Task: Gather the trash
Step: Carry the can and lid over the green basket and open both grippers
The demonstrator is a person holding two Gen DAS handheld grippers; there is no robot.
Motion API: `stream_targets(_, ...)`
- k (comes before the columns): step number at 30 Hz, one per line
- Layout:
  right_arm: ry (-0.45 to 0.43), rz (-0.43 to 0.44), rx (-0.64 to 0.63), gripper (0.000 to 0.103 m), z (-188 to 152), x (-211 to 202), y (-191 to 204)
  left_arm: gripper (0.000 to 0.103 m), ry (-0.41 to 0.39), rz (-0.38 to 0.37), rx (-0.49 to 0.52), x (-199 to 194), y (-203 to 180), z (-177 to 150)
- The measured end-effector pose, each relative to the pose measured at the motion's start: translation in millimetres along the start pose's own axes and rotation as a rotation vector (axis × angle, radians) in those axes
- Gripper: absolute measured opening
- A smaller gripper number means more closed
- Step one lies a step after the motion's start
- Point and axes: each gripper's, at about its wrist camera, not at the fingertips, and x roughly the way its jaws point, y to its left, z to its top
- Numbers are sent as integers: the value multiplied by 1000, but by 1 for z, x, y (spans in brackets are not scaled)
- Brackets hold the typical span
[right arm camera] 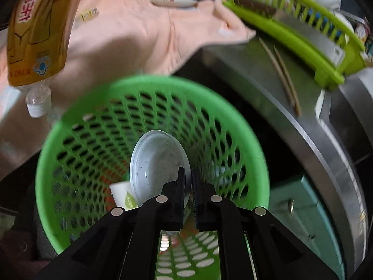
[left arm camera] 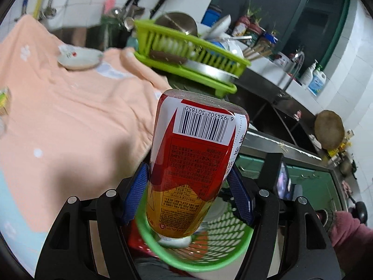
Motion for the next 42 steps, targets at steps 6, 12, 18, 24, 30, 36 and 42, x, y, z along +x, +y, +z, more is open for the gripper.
stream_targets(6, 25, 7, 26, 18, -16, 4, -6, 67, 81, -11, -14, 40, -7, -20)
stream_targets(12, -12, 17, 42, 35, -18, -16, -12, 67, 156, -20, -54, 71, -6, -39)
stream_targets(18, -75, 8, 57, 42, -19, -40, -20, 68, 265, 11, -65, 106, -7, -61)
stream_targets(24, -120, 9, 80, 48, -19, -56, -26, 69, 343, 30, -77, 125, -8, -77)
stream_targets(30, -144, 19, 103, 49, -18, -63, -29, 70, 385, 43, -64, 136, -10, -90)
stream_targets(36, -149, 27, 116, 51, -15, -63, -31, 74, 375, 26, -71, 132, -8, -87)
stream_targets(42, -163, 33, 118, 52, -9, -66, -29, 74, 342, 44, -66, 116, -2, -83)
